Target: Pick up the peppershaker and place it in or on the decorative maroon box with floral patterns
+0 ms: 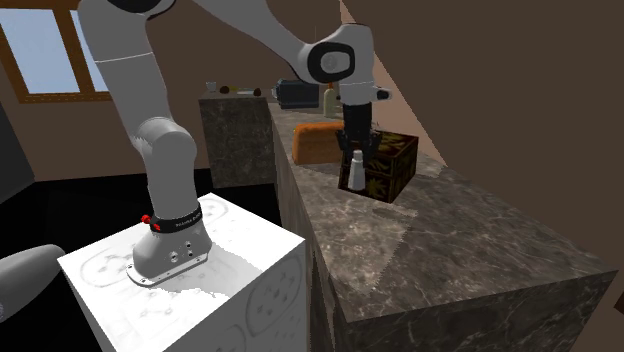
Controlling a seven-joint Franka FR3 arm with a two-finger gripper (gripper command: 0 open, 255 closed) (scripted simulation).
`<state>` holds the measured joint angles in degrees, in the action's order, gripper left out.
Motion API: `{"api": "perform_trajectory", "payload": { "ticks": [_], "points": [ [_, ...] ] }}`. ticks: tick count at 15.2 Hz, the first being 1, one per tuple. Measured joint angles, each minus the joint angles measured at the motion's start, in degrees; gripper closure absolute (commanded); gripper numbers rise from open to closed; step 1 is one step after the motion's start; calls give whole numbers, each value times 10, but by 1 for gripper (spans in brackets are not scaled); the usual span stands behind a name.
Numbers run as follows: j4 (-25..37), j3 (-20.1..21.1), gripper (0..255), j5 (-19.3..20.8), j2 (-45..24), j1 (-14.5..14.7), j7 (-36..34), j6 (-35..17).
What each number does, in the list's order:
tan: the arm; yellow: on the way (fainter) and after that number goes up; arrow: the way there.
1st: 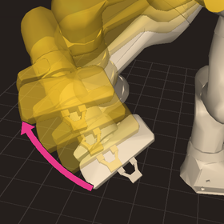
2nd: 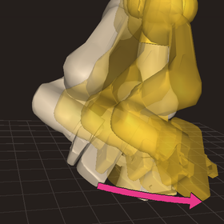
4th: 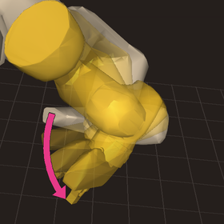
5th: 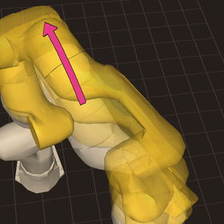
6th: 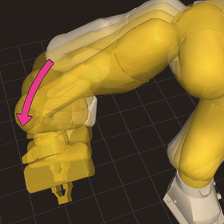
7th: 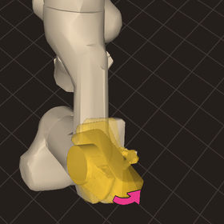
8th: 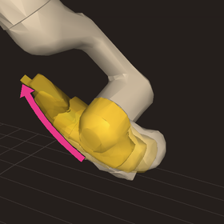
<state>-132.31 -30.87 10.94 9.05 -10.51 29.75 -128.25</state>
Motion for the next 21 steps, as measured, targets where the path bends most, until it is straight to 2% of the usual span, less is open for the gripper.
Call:
{"api": "perform_trajectory", "payload": {
  "ticks": [21],
  "points": [
    [116,22,255,10,56,2,-4,168]
  ]
}}
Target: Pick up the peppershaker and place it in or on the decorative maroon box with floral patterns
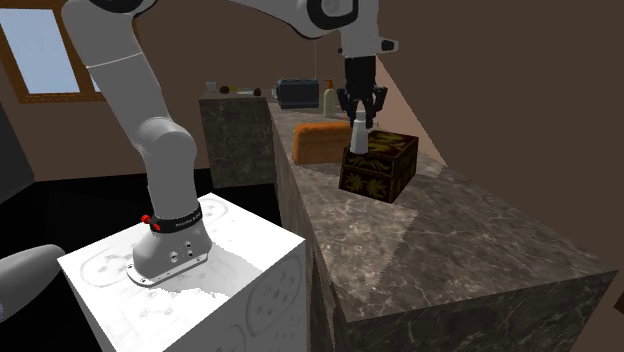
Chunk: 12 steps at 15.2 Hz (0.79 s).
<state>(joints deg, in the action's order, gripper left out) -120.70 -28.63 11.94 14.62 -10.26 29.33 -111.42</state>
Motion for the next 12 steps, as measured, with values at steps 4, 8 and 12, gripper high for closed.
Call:
{"api": "perform_trajectory", "payload": {
  "ticks": [4,8,12],
  "points": [
    [30,3,255,-2,2,1,3,32],
    [58,6,255,-3,3,2,5,61],
    [98,7,255,-15,-20,9,5,79]
  ]
}}
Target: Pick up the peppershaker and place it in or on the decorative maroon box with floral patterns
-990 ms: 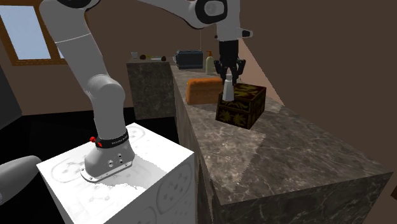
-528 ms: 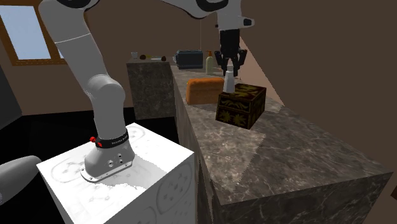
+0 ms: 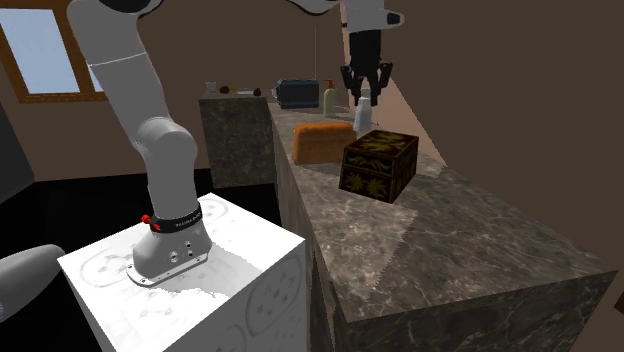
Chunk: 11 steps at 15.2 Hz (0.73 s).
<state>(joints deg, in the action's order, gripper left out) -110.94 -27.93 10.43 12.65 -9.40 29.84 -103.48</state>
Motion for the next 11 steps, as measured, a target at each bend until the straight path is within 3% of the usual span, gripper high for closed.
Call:
{"api": "perform_trajectory", "payload": {
  "ticks": [6,11],
  "points": [
    [121,8,255,-52,-111,21,-12,23],
    [265,15,255,-104,-227,21,-16,63]
  ]
}}
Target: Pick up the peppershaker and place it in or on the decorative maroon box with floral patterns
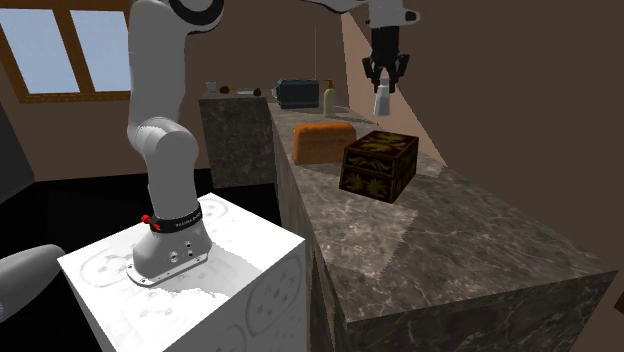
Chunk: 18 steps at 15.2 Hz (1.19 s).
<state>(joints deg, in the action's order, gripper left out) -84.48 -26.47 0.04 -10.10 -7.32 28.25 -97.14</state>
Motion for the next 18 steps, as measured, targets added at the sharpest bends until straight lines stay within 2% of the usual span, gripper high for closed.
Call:
{"api": "perform_trajectory", "payload": {
  "ticks": [2,4,18],
  "points": [
    [83,4,255,-24,-57,-7,-1,30],
    [90,6,255,-28,-68,-7,-5,28],
    [-30,9,255,-23,-59,4,-13,-82]
  ]
}}
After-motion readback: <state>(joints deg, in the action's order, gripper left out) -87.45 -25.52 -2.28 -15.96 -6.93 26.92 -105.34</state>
